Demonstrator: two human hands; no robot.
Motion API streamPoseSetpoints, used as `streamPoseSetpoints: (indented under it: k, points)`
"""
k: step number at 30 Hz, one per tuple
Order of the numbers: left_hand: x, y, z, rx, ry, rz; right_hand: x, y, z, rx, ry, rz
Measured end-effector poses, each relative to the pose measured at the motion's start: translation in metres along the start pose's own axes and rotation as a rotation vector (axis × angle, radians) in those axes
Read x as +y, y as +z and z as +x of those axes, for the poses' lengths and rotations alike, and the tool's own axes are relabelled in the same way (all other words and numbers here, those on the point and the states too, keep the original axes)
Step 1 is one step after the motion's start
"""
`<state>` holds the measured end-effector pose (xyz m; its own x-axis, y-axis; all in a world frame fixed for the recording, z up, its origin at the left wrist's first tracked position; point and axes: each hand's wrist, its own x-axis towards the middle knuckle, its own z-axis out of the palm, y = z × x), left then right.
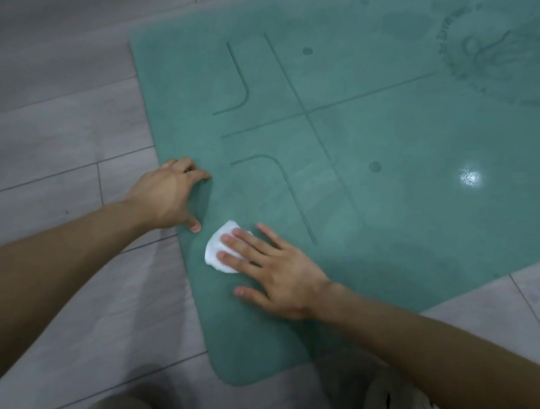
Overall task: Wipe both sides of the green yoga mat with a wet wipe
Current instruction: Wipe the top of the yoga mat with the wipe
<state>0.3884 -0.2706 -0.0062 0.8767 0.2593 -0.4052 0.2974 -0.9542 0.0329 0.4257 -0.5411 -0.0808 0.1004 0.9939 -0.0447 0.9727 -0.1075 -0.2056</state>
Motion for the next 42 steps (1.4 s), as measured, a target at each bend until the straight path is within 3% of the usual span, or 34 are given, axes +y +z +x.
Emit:
streamPoseSetpoints:
  k: [2,5,7,9,12,13,16,18,20,22,23,24,27,28,29,30,33,34,35,36,39,40,41,42]
  points:
    - [-0.001,0.002,-0.001,0.011,0.001,-0.013,0.043,-0.012,0.007,0.014,0.13,-0.079]
    - [-0.002,0.002,-0.005,0.02,0.004,-0.036,0.129,-0.037,0.017,0.031,0.627,-0.09]
    - [-0.001,0.001,-0.005,0.016,0.006,-0.046,0.151,-0.048,0.024,0.036,0.821,-0.006]
    - [-0.002,0.001,-0.005,0.014,0.007,-0.056,0.12,-0.039,0.035,0.043,0.644,0.003]
    - [-0.01,0.006,-0.004,0.049,-0.051,-0.053,0.029,-0.014,0.038,-0.025,0.022,0.047]
    - [-0.014,0.009,-0.003,0.063,-0.081,-0.041,0.009,-0.007,0.037,-0.062,-0.098,0.036]
    - [-0.023,0.012,0.001,0.013,-0.146,-0.068,0.033,-0.014,0.049,-0.037,-0.148,-0.012]
    - [-0.025,0.012,0.002,-0.027,-0.155,-0.1,0.089,-0.025,0.065,0.019,0.112,-0.049]
    - [-0.026,0.011,0.002,-0.042,-0.142,-0.113,0.148,-0.046,0.077,0.017,0.523,-0.084]
    - [-0.028,0.009,0.003,-0.03,-0.132,-0.097,0.165,-0.056,0.088,0.038,0.827,-0.007]
    - [-0.03,0.008,0.003,-0.024,-0.121,-0.077,0.15,-0.054,0.098,0.044,0.814,0.03]
    - [-0.032,0.007,0.003,-0.017,-0.103,-0.046,0.125,-0.047,0.107,0.051,0.662,0.03]
    - [-0.041,-0.003,0.005,-0.036,-0.023,0.059,0.044,-0.021,0.115,-0.07,-0.012,0.0]
    - [-0.046,-0.01,0.007,-0.062,0.014,0.087,0.041,-0.022,0.117,-0.099,-0.123,-0.03]
    - [-0.051,-0.018,0.009,-0.1,0.053,0.112,0.056,-0.028,0.12,-0.085,-0.122,-0.044]
    - [-0.057,-0.027,0.012,-0.148,0.09,0.144,0.079,-0.033,0.122,-0.043,0.014,-0.047]
    - [-0.071,-0.052,0.017,-0.268,0.174,0.259,0.153,-0.053,0.113,0.041,0.706,-0.019]
    - [-0.074,-0.058,0.017,-0.281,0.182,0.283,0.158,-0.055,0.11,0.074,0.859,0.02]
    - [-0.076,-0.063,0.016,-0.283,0.183,0.303,0.147,-0.054,0.114,0.107,0.883,0.049]
    - [-0.078,-0.065,0.015,-0.278,0.182,0.316,0.125,-0.048,0.121,0.118,0.774,0.042]
    - [-0.085,-0.065,0.02,-0.232,0.149,0.272,0.048,-0.027,0.13,-0.02,0.093,0.013]
    - [-0.086,-0.063,0.025,-0.196,0.13,0.232,0.042,-0.025,0.13,-0.055,-0.037,-0.028]
    - [-0.087,-0.059,0.03,-0.158,0.111,0.187,0.051,-0.028,0.131,-0.043,-0.057,-0.05]
    - [-0.089,-0.054,0.035,-0.122,0.086,0.143,0.07,-0.031,0.131,0.012,0.048,-0.052]
